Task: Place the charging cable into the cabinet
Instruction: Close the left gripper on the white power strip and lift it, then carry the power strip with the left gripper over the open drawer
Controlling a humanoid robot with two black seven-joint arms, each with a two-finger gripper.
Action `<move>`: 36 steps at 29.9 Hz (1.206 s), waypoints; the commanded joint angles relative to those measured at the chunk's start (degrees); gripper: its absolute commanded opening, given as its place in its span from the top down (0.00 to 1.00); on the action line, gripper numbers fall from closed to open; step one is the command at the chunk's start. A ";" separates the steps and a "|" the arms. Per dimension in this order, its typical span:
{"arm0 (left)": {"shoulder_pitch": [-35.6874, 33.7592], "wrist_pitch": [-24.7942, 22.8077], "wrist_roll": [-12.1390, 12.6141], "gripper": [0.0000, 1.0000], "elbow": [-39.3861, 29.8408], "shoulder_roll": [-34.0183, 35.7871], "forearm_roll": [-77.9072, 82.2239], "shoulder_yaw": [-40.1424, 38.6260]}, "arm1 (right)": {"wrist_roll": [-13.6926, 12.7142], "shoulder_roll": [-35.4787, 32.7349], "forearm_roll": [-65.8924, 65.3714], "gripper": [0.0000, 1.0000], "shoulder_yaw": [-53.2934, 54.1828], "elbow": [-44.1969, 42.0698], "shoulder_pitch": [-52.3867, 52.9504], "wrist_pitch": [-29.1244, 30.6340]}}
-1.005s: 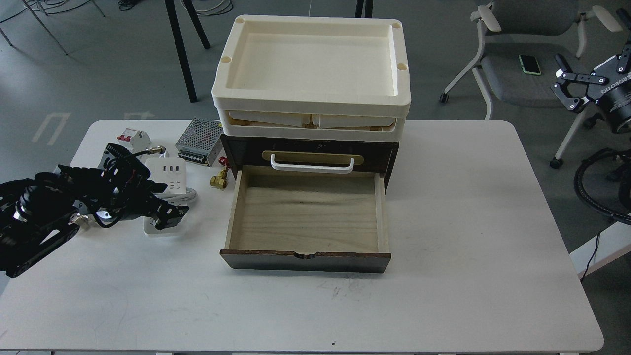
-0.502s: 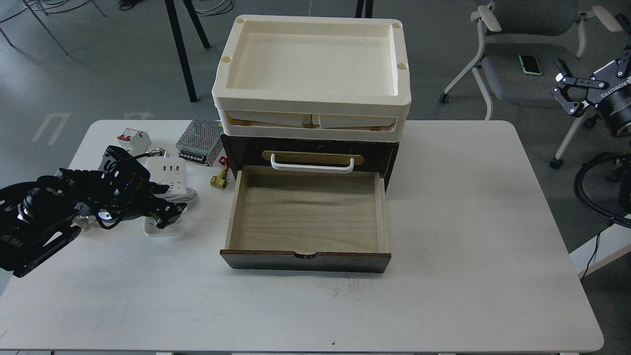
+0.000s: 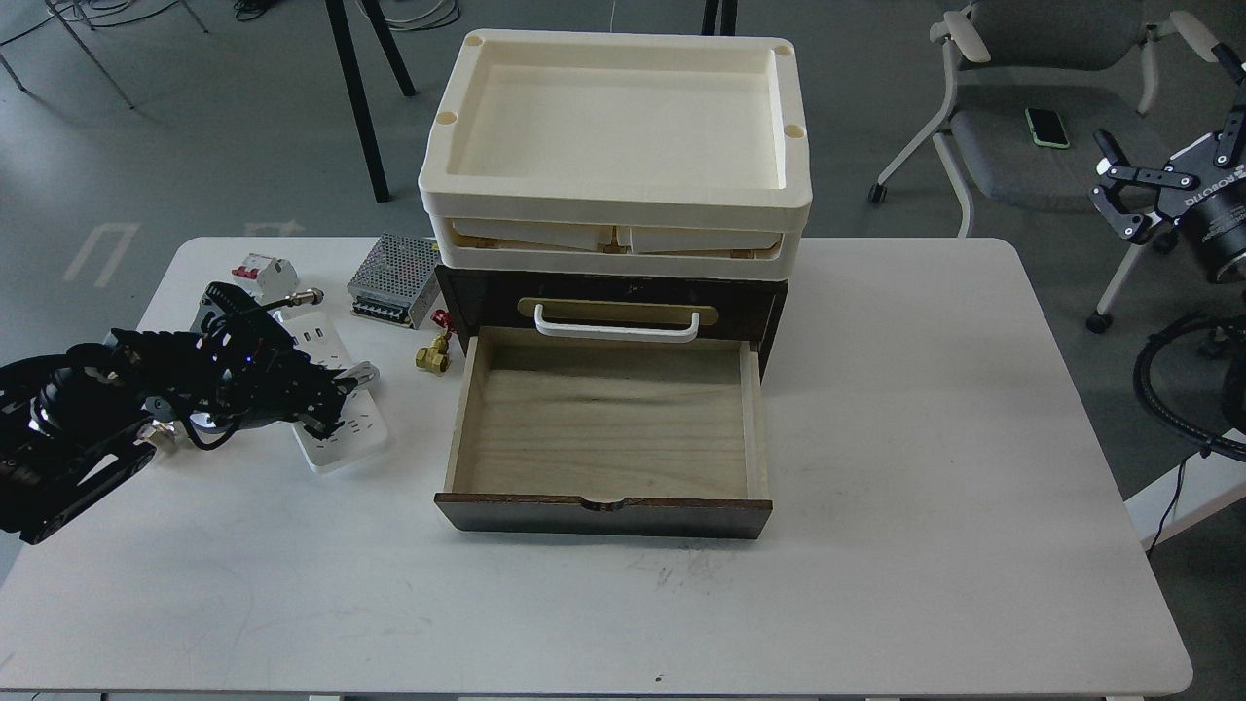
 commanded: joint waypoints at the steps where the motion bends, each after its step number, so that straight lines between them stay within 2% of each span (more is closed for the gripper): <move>1: -0.96 0.72 -1.04 0.98 -0.63 -0.03 0.00 -0.26 | 0.00 -0.07 0.00 0.00 0.14 0.00 -0.50 0.00; 5: -3.16 0.55 -2.36 0.99 -1.59 1.02 0.00 -0.26 | 0.00 -0.07 0.00 0.00 0.14 0.00 -0.76 0.00; 8: -3.69 -0.68 -4.20 0.98 -4.84 4.70 0.00 -0.44 | 0.00 -0.24 0.00 0.00 0.14 -0.08 -0.85 0.00; 17: -5.01 -6.65 -4.87 0.98 -16.17 16.04 0.00 -1.05 | 0.09 -0.51 0.08 0.00 0.14 -0.08 -0.85 0.00; 20: -5.01 -9.90 -4.87 0.98 -23.63 20.87 -7.29 -1.05 | 0.09 -0.51 0.08 0.00 0.14 -0.08 -0.94 0.00; 26: -5.54 -19.91 -4.87 0.99 -39.19 30.11 -28.63 -2.98 | 0.09 -0.33 0.17 0.00 0.14 -1.14 -0.94 0.00; 29: -5.45 -20.68 -4.87 0.99 -43.25 30.82 -36.82 -5.26 | 0.09 -0.33 0.17 0.00 0.06 -1.23 -1.29 0.00; 34: -5.19 -20.68 -4.82 1.00 -43.96 27.40 -45.53 -5.98 | 0.09 -0.51 0.17 0.00 0.14 -1.32 -2.08 0.00; 36: -4.83 -20.68 -1.32 1.00 -43.78 25.03 -48.96 -6.06 | 0.26 -0.42 0.17 0.00 0.14 -1.40 -2.52 0.00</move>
